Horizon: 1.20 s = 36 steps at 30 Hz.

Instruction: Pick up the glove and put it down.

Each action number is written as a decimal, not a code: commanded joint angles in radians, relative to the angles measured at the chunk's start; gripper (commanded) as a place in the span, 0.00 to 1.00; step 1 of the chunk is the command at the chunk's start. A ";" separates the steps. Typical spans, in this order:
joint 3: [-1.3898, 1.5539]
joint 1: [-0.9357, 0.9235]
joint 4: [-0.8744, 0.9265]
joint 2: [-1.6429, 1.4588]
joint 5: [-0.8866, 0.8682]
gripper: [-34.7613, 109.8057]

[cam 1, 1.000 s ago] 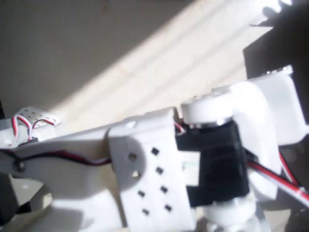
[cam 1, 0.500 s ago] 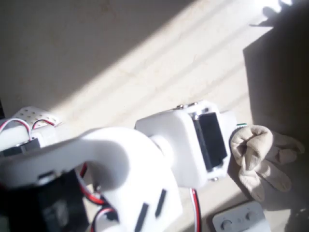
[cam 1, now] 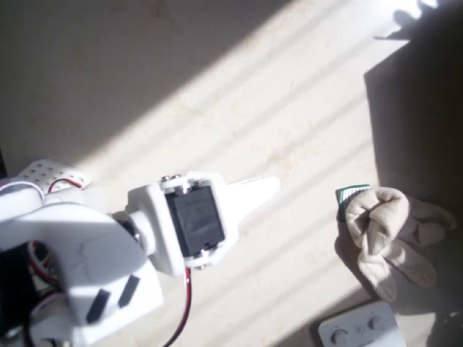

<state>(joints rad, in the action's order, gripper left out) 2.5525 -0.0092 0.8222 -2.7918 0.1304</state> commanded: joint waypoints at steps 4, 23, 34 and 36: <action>0.137 0.000 -0.003 -0.193 0.008 0.24; 0.327 0.002 0.147 -0.302 0.008 0.24; 0.328 0.000 0.414 -0.491 0.008 0.24; 0.328 0.000 0.414 -0.491 0.008 0.24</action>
<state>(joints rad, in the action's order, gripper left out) 2.8839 -0.0092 1.2287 -3.2735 0.1304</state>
